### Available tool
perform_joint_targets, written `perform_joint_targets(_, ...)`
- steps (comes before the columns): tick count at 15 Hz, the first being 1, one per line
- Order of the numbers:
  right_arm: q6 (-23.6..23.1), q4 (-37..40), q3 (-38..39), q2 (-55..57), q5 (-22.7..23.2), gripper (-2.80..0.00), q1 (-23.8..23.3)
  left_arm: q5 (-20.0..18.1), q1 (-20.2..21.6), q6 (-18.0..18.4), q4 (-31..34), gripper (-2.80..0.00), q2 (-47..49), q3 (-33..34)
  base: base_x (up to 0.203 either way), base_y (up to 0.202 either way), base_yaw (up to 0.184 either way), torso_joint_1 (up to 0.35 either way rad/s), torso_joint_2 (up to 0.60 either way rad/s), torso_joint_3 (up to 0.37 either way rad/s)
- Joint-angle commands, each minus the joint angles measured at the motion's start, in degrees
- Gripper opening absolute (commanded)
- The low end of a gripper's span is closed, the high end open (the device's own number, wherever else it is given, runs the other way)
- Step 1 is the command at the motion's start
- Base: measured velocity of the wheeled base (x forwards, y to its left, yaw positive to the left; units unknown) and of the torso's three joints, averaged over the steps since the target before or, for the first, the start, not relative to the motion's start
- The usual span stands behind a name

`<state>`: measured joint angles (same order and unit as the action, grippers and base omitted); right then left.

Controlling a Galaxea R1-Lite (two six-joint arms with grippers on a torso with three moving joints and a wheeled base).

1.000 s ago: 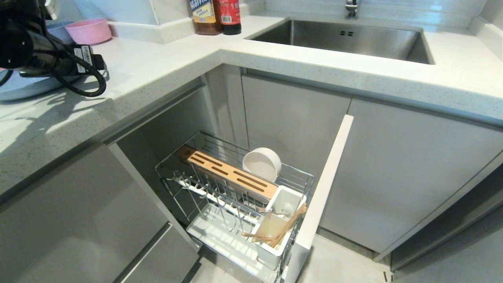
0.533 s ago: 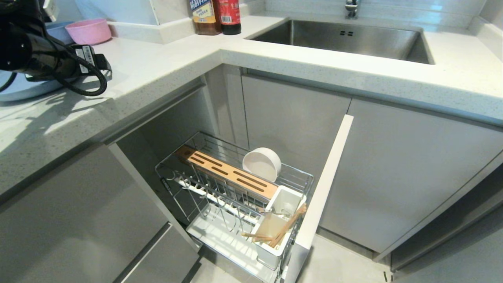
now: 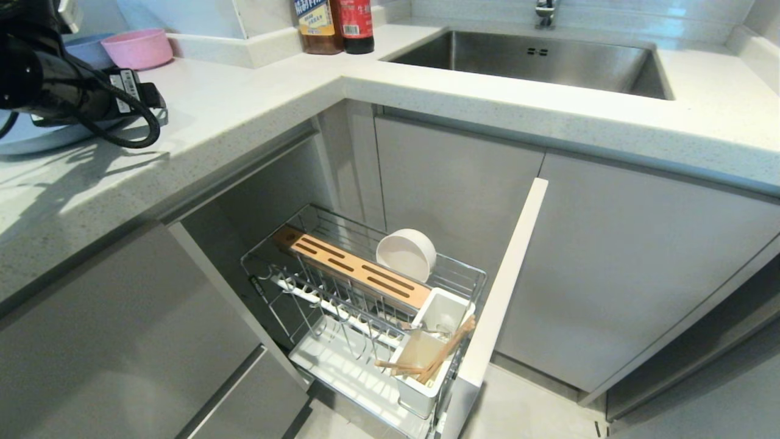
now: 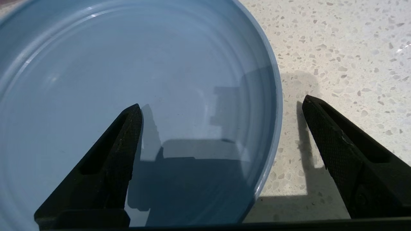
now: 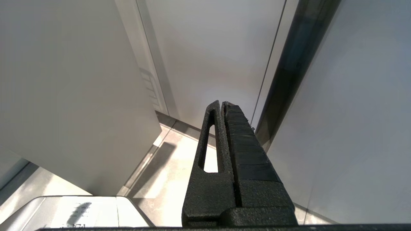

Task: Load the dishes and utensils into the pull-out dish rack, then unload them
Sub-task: Pick up the plate and place it in the cupboard

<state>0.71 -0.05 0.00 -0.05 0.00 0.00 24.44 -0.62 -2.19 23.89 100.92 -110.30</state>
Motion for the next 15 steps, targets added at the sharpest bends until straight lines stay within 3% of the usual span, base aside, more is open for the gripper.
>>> perform_joint_targets(1, 0.0, 0.0, 0.1, 0.0, 0.0, -2.8, 0.0, 0.2, 0.0, -0.4, 0.1, 0.0, -0.3, 0.0, 0.0, 0.0, 0.0, 0.0, 0.0, 0.0)
perform_joint_targets(15, 0.0, 0.0, 0.1, 0.0, 0.0, -2.8, 0.0, 0.7, 0.7, -4.8, 4.9, 0.0, -1.3, 0.0, 0.0, 0.0, 0.0, 0.0, 0.0, 0.0)
